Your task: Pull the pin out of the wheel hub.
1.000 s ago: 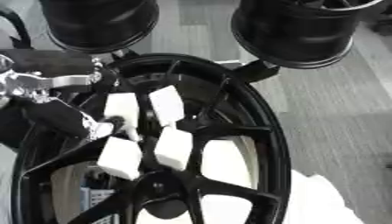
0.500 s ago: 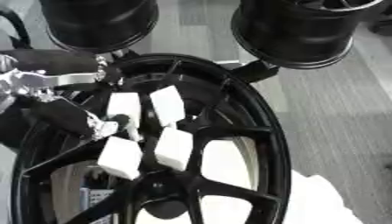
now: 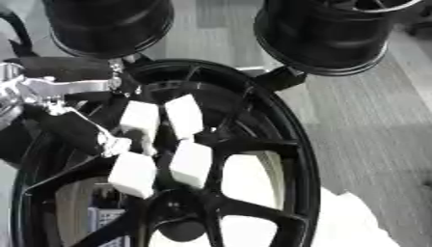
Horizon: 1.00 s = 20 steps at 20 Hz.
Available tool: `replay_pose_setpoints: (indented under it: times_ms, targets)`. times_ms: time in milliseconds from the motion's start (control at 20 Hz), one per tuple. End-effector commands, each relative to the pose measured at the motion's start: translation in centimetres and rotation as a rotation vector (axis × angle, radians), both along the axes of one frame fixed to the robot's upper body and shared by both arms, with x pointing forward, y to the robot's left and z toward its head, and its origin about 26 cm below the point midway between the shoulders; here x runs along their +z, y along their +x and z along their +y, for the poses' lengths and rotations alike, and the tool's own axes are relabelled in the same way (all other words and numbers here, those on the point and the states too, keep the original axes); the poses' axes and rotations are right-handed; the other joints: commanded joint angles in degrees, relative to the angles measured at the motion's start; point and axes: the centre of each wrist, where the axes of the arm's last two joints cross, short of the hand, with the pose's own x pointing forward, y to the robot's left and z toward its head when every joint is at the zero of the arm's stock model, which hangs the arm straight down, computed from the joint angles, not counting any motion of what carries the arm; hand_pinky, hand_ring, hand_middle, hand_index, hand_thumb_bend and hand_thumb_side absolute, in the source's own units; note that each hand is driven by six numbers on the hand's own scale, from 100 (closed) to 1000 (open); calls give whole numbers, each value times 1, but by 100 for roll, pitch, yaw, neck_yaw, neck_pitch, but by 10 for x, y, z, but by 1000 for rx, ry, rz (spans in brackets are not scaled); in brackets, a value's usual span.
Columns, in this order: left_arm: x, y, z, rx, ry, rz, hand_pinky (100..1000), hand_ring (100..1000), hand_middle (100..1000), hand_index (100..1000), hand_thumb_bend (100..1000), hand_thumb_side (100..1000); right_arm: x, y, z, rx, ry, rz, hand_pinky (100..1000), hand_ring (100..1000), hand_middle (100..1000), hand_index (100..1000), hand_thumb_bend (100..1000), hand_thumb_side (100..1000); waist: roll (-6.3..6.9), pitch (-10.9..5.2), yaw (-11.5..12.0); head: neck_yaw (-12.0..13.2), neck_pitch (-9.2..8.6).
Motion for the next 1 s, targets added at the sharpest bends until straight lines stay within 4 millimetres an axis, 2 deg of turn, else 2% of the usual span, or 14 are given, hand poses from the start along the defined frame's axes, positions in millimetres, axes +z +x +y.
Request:
replay_pose_setpoints:
  times_ms: [50,550,1000]
  targets:
    - [10,-3,3,14,-25,-45,573,418,258,506,100,215,8,-1,-1,-1,-12,-26,754,594,530,688,100,614,-1,-126,-3,-21,-76]
    - [16,-5,8,57,-126,-109,553,376,195,434,100,232,8,-1,-1,-1,-9,-27,754,595,532,689,100,614,0,-146,-6,-51,-112]
    - [50,-16,36,119,-209,-230,551,366,176,422,100,238,8,-2,-2,-10,-15,-28,755,596,533,689,100,613,9,-155,46,-113,-90]
